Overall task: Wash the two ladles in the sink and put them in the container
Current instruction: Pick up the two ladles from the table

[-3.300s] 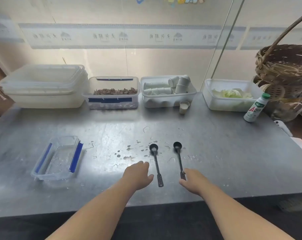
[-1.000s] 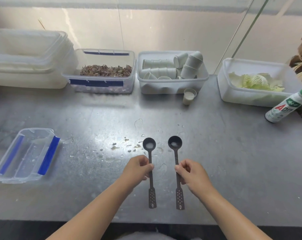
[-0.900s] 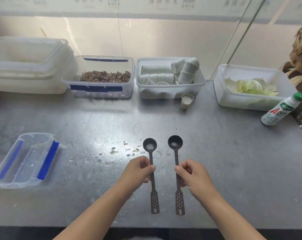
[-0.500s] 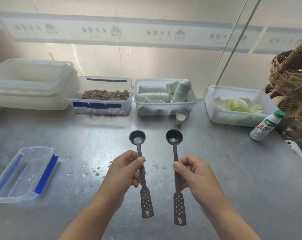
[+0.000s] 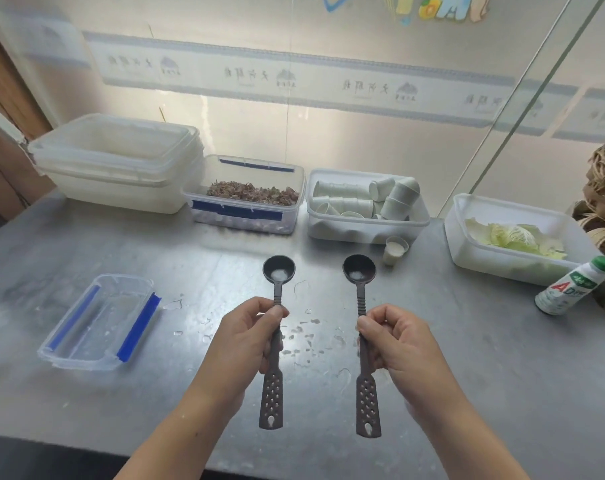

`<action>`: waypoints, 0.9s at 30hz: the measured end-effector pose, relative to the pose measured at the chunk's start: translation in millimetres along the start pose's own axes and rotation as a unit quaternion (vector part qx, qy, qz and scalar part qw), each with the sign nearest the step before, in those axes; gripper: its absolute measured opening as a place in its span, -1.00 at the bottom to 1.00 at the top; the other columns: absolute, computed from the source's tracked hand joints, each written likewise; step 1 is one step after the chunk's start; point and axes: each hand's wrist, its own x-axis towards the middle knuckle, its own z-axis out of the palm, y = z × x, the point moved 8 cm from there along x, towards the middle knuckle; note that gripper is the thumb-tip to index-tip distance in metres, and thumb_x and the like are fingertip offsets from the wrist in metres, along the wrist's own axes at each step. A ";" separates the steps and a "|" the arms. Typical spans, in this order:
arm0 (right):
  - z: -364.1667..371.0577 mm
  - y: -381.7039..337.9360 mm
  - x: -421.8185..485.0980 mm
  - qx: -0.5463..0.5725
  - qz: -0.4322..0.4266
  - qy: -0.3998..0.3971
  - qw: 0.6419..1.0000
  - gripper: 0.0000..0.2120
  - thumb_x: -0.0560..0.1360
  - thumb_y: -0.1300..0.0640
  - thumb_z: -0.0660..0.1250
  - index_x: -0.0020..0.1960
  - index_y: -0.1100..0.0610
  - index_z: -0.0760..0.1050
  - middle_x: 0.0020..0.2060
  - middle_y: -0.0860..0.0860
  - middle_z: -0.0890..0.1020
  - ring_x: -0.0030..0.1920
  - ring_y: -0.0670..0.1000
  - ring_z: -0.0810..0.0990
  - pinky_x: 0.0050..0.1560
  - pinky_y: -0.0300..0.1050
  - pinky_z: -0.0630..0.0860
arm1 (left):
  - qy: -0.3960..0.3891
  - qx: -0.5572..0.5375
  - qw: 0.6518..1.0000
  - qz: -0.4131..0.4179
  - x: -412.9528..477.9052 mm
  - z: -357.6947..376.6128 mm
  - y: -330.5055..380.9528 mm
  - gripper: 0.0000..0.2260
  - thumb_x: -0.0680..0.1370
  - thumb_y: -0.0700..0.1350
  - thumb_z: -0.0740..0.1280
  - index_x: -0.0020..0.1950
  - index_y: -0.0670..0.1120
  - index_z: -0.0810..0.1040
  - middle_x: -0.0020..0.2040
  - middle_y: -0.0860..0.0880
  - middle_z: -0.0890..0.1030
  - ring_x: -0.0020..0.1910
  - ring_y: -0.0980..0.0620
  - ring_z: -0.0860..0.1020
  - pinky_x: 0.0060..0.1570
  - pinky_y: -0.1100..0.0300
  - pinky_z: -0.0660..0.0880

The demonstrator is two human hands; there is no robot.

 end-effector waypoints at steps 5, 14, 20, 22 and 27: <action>35.6 8.7 11.9 -0.024 0.016 -0.049 0.998 -0.84 0.57 0.22 0.34 -0.19 0.18 0.51 -0.44 0.05 0.60 -0.45 -0.03 0.53 -0.41 -0.20 0.47 | 0.048 0.009 0.999 0.001 -14.2 -37.8 -3.0 -0.86 0.60 -0.07 0.30 -0.09 -0.04 0.62 -0.40 -0.04 0.53 -0.48 0.04 0.40 -0.49 0.26 0.35; 125.8 -2.0 -2.9 -0.028 0.006 -0.253 0.967 -0.72 0.54 0.22 0.34 -0.31 -0.02 0.54 -0.42 0.03 0.62 -0.41 -0.03 0.53 -0.36 -0.19 0.48 | 0.235 -0.016 0.972 -0.001 -104.6 -84.9 -14.7 -0.86 0.61 -0.10 0.29 -0.09 -0.02 0.62 -0.36 -0.02 0.55 -0.42 0.07 0.43 -0.42 0.22 0.37; 186.7 5.6 -53.9 -0.034 0.014 -0.383 0.923 -0.83 0.55 0.22 0.35 -0.22 0.13 0.53 -0.42 0.05 0.63 -0.40 0.01 0.51 -0.27 -0.07 0.49 | 0.375 -0.092 0.922 0.011 -204.4 -98.0 -34.7 -0.88 0.59 -0.19 0.30 -0.05 -0.04 0.62 -0.32 -0.07 0.51 -0.40 0.05 0.42 -0.32 0.14 0.32; 209.7 6.5 -75.7 -0.040 0.011 -0.425 0.904 -0.83 0.56 0.21 0.35 -0.22 0.15 0.53 -0.42 0.05 0.62 -0.38 0.04 0.51 -0.23 -0.01 0.49 | 0.422 -0.108 0.900 0.020 -240.3 -105.4 -40.4 -0.89 0.59 -0.20 0.29 -0.02 -0.05 0.61 -0.33 -0.06 0.52 -0.41 0.06 0.43 -0.32 0.12 0.32; 270.3 5.9 -140.0 -0.031 0.011 -0.528 0.849 -0.80 0.56 0.25 0.34 -0.24 0.15 0.51 -0.43 0.05 0.60 -0.37 0.09 0.46 -0.22 0.03 0.41 | 0.547 -0.130 0.826 0.039 -326.9 -130.8 -53.7 -0.89 0.59 -0.22 0.28 0.02 -0.08 0.59 -0.34 -0.05 0.50 -0.38 0.03 0.40 -0.31 0.12 0.27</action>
